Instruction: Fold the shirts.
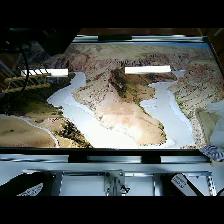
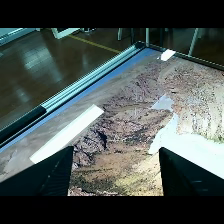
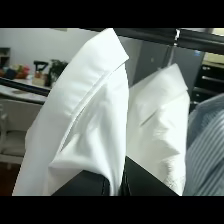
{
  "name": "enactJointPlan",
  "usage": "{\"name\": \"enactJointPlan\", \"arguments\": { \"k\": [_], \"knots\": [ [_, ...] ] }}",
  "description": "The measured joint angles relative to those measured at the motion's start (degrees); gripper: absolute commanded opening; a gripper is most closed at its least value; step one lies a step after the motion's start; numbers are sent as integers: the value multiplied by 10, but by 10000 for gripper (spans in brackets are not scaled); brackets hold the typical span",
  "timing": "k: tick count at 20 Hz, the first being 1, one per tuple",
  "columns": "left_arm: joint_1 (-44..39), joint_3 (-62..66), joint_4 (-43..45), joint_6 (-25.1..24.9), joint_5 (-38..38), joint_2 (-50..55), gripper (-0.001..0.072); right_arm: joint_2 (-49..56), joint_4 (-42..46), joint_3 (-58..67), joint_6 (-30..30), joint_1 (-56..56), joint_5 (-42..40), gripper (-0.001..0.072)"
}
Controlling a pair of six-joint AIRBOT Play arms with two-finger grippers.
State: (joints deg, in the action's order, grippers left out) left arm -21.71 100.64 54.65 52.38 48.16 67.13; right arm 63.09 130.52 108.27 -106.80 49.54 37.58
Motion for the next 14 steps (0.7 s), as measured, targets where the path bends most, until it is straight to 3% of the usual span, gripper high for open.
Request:
{"name": "enactJointPlan", "arguments": {
  "k": [4,5,7,10,14],
  "knots": [
    [0,0,0,10,0,0,606,9,-40,0,1,77,47,61],
    [0,0,0,13,0,0,606,11,-50,0,3,92,61,105],
    [0,0,0,17,-5,0,607,14,-68,0,3,110,89,446],
    [0,0,0,21,-18,1,607,9,-123,0,11,116,90,455],
    [0,0,4,23,-26,1,606,-22,-211,0,76,87,114,454]
  ]
}}
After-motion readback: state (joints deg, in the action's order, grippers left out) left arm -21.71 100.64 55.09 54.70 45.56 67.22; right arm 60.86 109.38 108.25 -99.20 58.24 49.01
